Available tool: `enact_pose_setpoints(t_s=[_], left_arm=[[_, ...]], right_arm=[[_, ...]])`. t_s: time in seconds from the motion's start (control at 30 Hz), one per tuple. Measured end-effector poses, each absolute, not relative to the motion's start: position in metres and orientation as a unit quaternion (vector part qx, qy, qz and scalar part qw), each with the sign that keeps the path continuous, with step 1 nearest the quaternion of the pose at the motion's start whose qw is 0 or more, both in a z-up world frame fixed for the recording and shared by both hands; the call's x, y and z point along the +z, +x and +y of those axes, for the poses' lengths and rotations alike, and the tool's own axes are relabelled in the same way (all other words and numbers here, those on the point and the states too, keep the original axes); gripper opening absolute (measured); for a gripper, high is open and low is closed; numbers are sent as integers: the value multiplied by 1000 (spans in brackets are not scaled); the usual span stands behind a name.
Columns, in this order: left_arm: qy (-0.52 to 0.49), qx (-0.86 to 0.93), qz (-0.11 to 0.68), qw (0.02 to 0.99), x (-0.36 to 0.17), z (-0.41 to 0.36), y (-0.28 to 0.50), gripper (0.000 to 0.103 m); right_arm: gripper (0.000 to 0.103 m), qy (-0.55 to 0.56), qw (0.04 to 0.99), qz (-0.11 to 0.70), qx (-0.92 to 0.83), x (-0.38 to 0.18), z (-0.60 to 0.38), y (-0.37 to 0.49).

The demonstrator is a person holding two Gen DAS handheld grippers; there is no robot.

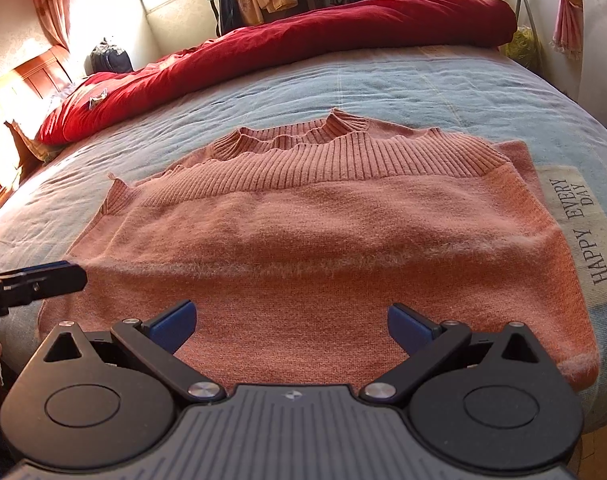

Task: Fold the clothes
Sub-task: 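Move the open left tool over the sweater to its side edge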

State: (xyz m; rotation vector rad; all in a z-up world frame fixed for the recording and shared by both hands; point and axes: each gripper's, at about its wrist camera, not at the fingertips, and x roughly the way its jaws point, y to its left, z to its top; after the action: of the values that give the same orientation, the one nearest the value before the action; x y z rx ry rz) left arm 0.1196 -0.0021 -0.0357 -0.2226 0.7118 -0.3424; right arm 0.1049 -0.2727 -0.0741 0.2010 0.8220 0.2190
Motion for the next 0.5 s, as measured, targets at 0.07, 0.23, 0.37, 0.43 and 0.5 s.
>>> enact_pose_setpoints(t_s=[0.07,0.23,0.37,0.43,0.5], left_arm=[[-119,-169,339,918,-36,6,130,97],[-157,-172,351,907,-59,26,151,97],[-192,-196,337,900,-60,42,147,97],[-215,-203,330,897,-54,53,146,97],[-239,-202,320,894,-47,69,145,97]], right_arm=[[103,92,905,401,106,-75,-270,106],[103,72,906,408,91,-75,-268,108],[103,74,906,407,87,-74,-271,113],[103,79,908,401,90,-73,-270,115],[103,82,914,387,94,-70,-269,116]])
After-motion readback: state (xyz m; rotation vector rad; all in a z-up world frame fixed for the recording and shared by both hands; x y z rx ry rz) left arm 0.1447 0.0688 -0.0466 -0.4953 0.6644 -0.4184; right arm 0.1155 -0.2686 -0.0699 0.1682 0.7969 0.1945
